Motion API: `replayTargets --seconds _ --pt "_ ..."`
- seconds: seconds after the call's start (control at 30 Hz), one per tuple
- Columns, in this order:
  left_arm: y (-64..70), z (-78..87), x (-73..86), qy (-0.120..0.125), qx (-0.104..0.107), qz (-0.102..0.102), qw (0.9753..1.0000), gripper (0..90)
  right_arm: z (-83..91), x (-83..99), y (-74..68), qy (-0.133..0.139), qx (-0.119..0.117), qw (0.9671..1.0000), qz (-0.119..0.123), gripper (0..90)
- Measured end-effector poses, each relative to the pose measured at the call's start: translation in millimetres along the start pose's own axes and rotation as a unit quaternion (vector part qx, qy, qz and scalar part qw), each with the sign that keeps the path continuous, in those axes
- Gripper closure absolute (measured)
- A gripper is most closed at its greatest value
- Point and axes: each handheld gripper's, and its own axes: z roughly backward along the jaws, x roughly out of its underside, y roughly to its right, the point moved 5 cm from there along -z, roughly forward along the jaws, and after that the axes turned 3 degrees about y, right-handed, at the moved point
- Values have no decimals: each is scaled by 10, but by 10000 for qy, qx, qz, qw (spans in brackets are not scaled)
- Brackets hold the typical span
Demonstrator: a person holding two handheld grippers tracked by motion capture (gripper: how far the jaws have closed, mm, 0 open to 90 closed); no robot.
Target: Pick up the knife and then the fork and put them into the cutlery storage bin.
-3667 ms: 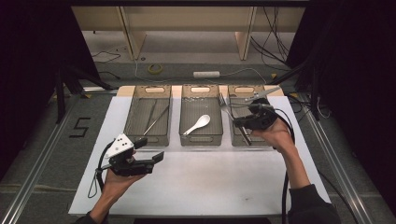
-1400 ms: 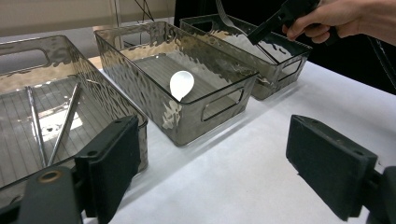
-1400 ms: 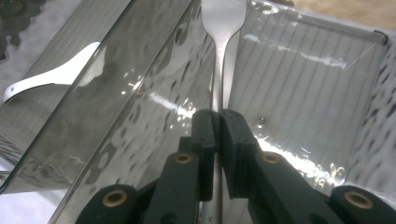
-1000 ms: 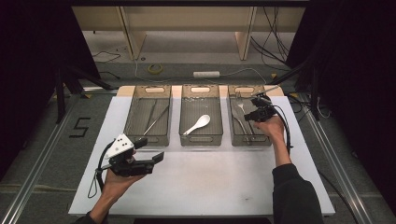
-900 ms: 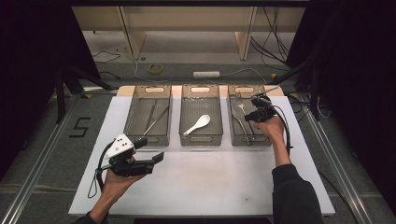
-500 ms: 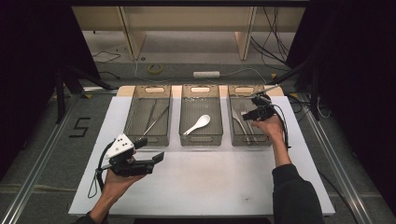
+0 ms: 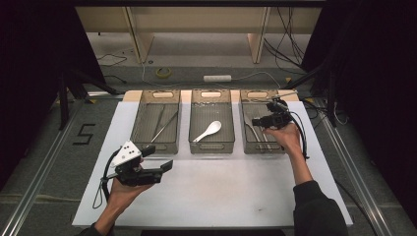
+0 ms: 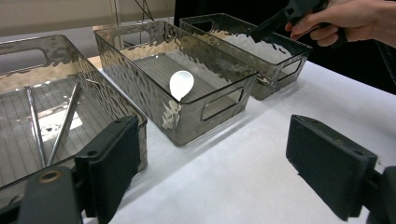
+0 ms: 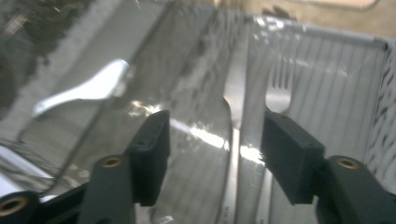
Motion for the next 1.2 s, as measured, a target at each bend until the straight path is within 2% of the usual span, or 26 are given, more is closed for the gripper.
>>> replayTargets --seconds 0.17,0.37,0.47,0.77,0.83,1.03,1.2 --pt "1 -3 2 -4 -4 -16 10000 173 156 23 -171 421 -191 9988 130 354" --pt "2 0 2 -9 -8 -29 10000 172 347 102 -411 829 -377 9952 371 316" --pt "-3 3 3 -14 -4 -11 10000 172 440 180 -533 984 -512 9919 626 307" --pt "8 -4 5 -15 8 -11 10000 172 636 431 -836 1300 -862 9838 879 297" --pt "4 -3 2 1 33 57 10000 172 654 467 -871 1358 -915 9826 878 295" --pt "4 -4 -1 8 47 65 10000 172 662 561 -902 1466 -990 9803 881 291" --pt "-1 -4 -2 5 49 81 10000 172 725 669 -910 1632 -1138 9764 835 287"
